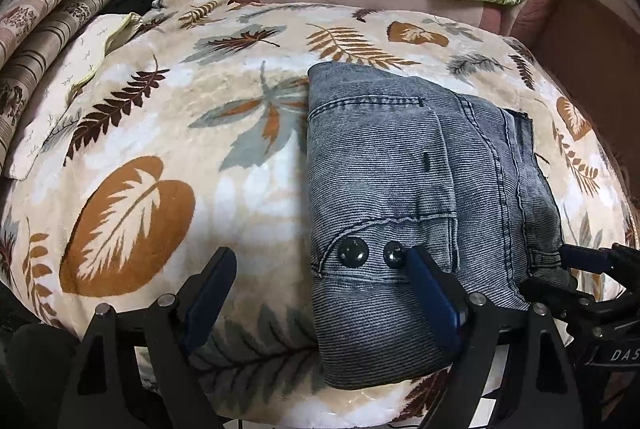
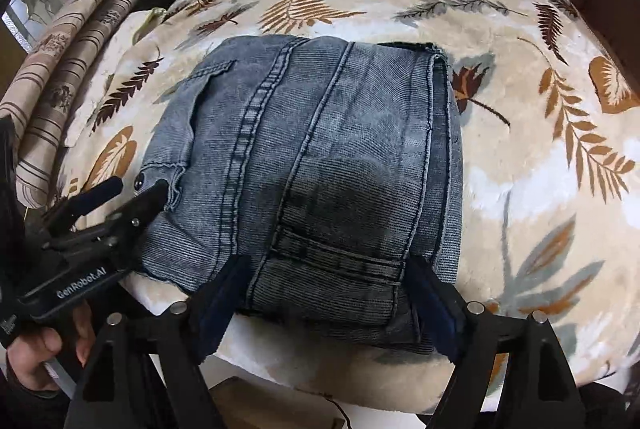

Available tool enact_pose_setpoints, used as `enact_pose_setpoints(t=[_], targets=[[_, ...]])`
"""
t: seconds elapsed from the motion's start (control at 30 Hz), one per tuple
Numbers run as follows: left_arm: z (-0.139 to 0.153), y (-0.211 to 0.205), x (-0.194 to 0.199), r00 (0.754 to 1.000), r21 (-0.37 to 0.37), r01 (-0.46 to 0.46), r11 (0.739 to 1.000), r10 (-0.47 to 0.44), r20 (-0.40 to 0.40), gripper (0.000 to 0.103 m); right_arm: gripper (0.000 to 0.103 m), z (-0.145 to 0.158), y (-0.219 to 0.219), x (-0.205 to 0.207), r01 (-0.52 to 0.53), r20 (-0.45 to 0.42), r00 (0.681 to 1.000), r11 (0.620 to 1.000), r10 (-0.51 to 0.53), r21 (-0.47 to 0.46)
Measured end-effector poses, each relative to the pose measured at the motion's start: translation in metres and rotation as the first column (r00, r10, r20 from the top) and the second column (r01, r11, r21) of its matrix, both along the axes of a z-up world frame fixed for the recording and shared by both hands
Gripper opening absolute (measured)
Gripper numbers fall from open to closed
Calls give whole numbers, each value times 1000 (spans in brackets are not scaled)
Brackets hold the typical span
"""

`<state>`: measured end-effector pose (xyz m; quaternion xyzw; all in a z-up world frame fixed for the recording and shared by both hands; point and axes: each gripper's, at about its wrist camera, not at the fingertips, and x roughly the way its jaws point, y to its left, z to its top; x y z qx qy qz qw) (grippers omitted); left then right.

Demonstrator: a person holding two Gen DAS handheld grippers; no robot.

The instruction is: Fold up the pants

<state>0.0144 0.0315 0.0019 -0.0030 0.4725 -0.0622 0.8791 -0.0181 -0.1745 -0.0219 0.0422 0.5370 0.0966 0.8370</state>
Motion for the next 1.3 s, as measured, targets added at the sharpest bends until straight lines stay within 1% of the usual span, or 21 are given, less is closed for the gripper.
enact_pose_setpoints(t=[0.1, 0.2, 0.27, 0.37, 0.47, 0.63, 0.83, 1.0, 1.1, 1.2, 1.3], targets=[[-1, 0, -1, 1000, 2, 1, 1000, -1, 7, 89, 84, 0, 1, 2, -5, -8, 1000, 1000, 5, -2], [-2, 3, 0, 1000, -16, -6, 1000, 6, 5, 91, 84, 6, 4, 5, -4, -1, 1000, 1000, 4, -29], [-3, 4, 0, 1000, -21, -9, 1000, 9, 3, 91, 84, 21, 10, 5, -4, 50, 999, 994, 9, -106], [-2, 1, 0, 1000, -5, -10, 1000, 10, 6, 92, 84, 44, 19, 6, 15, 142, 990, 970, 20, -242], [0, -1, -1, 1000, 17, -7, 1000, 6, 14, 91, 84, 58, 23, 12, 41, 191, 981, 945, 23, -324], [3, -3, -1, 1000, 44, -2, 999, 1, 22, 91, 84, 65, 29, 15, 54, 230, 972, 911, 46, -408], [9, -9, -3, 999, 107, 10, 994, -15, 42, 91, 84, 67, 32, 9, 66, 252, 966, 893, 55, -446], [20, -17, -7, 996, 194, 19, 981, -35, 78, 91, 84, 68, 32, 7, 75, 265, 962, 880, 60, -470], [33, -21, -11, 991, 265, 3, 964, -39, 132, 91, 84, 67, 30, 6, 77, 268, 961, 876, 61, -476], [46, -20, -11, 984, 312, -19, 950, -37, 173, 91, 84, 65, 27, 6, 78, 266, 962, 874, 60, -480], [57, -19, -11, 976, 367, -47, 929, -36, 215, 91, 84, 58, 24, 7, 71, 249, 967, 875, 57, -478]])
